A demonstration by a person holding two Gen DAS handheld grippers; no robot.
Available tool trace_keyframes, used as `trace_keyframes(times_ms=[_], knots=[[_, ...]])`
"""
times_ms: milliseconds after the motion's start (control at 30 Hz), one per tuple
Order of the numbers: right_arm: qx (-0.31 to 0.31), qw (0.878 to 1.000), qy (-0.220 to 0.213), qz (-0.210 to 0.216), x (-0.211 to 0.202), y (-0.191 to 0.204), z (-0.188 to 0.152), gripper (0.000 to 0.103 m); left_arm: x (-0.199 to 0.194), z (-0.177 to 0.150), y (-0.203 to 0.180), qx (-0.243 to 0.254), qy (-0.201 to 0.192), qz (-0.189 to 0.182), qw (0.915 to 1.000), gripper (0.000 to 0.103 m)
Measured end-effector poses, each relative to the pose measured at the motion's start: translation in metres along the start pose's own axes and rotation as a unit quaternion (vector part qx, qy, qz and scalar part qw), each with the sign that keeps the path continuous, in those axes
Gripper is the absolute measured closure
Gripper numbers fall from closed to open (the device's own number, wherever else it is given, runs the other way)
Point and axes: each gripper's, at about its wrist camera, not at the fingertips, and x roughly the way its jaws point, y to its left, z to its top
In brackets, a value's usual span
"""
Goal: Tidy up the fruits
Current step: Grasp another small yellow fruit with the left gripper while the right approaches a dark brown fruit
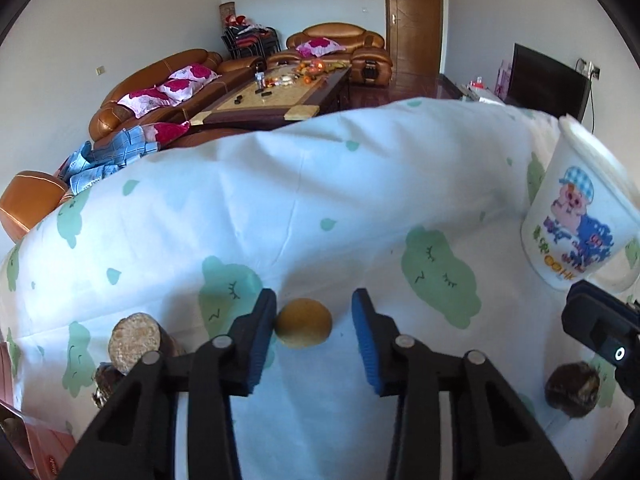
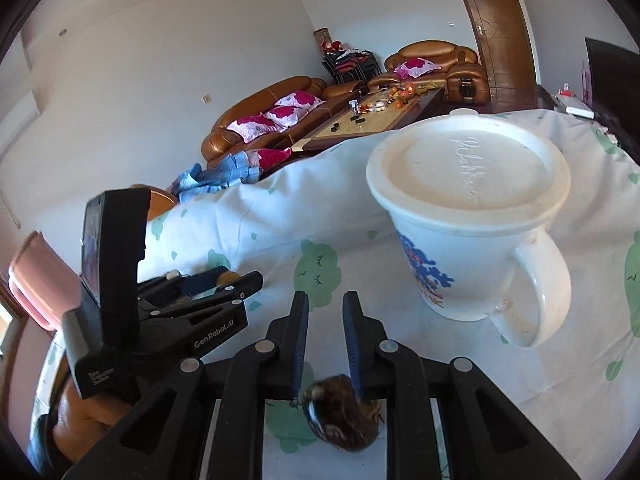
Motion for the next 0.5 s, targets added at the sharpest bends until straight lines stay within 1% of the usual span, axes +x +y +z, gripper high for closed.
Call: trace_keyframes(times_ms=[33, 67, 133, 167, 200, 233, 300, 367, 433, 467, 500], knots=[[0.006, 1.000, -0.005, 0.002, -0.003, -0.001, 0.001, 0.084, 0.004, 0.000, 0.002, -0.003, 0.011, -0.004, 0.9999, 0.070], [0.009, 1.000, -0.010, -0.001, -0.007, -0.002, 0.001, 0.083, 0.004, 0.001, 0.004, -0.011, 0.006, -0.016, 0.9998, 0.073], [0.007, 1.000, -0.019, -0.006, -0.015, -0.002, 0.002, 0.073, 0.004, 0.000, 0.006, -0.017, 0.007, -0.027, 0.9995, 0.073], [0.003, 1.000, -0.019, -0.005, -0.018, -0.001, 0.001, 0.054, 0.003, -0.002, 0.008, -0.019, 0.007, -0.035, 0.9992, 0.074], [0.001, 1.000, -0.019, -0.002, -0.021, -0.001, -0.001, 0.041, 0.000, -0.004, 0.009, -0.023, 0.005, -0.051, 0.9984, 0.074], [0.000, 1.000, -0.018, 0.000, -0.022, 0.000, -0.003, 0.022, -0.003, -0.007, 0.012, -0.030, 0.002, -0.071, 0.9971, 0.074], [-0.008, 1.000, -0.020, 0.009, -0.026, 0.002, -0.008, 0.020, -0.013, -0.016, 0.017, -0.046, -0.004, -0.103, 0.9936, 0.074], [-0.026, 0.999, -0.014, 0.026, -0.027, 0.007, -0.015, 0.020, -0.025, -0.027, 0.020, -0.055, -0.010, -0.122, 0.9909, 0.074], [-0.046, 0.998, 0.000, 0.038, -0.024, 0.015, -0.023, 0.020, -0.041, -0.039, 0.022, -0.060, -0.017, -0.126, 0.9901, 0.074], [-0.063, 0.997, 0.009, 0.033, -0.022, 0.022, -0.028, 0.020, -0.049, -0.044, 0.023, -0.060, -0.021, -0.123, 0.9904, 0.074], [-0.081, 0.996, 0.015, 0.019, -0.020, 0.028, -0.034, 0.020, -0.057, -0.049, 0.024, -0.056, -0.026, -0.116, 0.9913, 0.074]])
